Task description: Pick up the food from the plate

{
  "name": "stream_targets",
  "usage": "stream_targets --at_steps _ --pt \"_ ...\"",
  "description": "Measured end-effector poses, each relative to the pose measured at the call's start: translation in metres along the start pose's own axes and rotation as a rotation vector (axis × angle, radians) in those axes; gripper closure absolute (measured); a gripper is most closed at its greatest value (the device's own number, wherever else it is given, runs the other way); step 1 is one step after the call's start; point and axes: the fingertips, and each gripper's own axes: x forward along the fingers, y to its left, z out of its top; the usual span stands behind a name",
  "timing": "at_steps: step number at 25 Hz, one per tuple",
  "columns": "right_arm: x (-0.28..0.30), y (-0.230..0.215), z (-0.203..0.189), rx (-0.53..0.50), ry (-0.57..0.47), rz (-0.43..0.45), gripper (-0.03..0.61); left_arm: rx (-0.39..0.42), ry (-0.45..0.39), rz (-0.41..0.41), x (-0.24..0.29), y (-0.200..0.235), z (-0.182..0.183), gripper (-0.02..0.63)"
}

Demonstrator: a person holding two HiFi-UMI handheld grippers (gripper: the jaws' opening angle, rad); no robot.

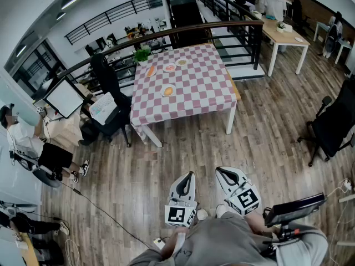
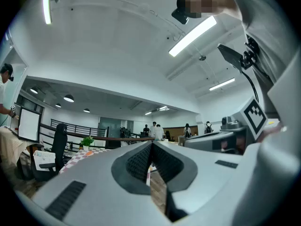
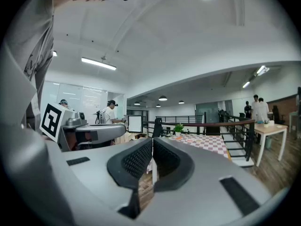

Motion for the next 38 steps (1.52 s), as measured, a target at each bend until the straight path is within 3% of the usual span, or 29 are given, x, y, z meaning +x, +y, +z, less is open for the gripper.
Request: stream_targets --at_steps 8,14,18,21,25,38 --pt "-0.033 -0.002 0.000 0.019 -0.018 0.037 0.561 -0.025 0.002 -0.003 -0.001 -0.049 0.005 0.603" --pt "-0.043 -0.012 -0.021 0.077 -0.018 0.057 0.561 -0.073 0.029 0.043 0.002 -0.068 -0.007 0.603" --pt "-0.047 -0.026 -0.024 0.091 -0.009 0.027 0.561 -0.034 0.013 0.036 0.005 -0.079 0.008 0.603" --pt "-0.041 -0.032 -0.028 0.096 0.000 0.045 0.561 0.006 0.005 0.077 0.010 -0.071 0.015 0.604" --pt "-0.035 -0.039 -0.031 0.116 0.011 0.052 0.561 -0.015 0.020 0.108 0.013 -0.063 0.009 0.603" --pt "0.003 -0.068 -0.054 0.137 0.093 0.028 0.561 -0.031 0.035 0.020 0.076 -0.033 -0.019 0.603"
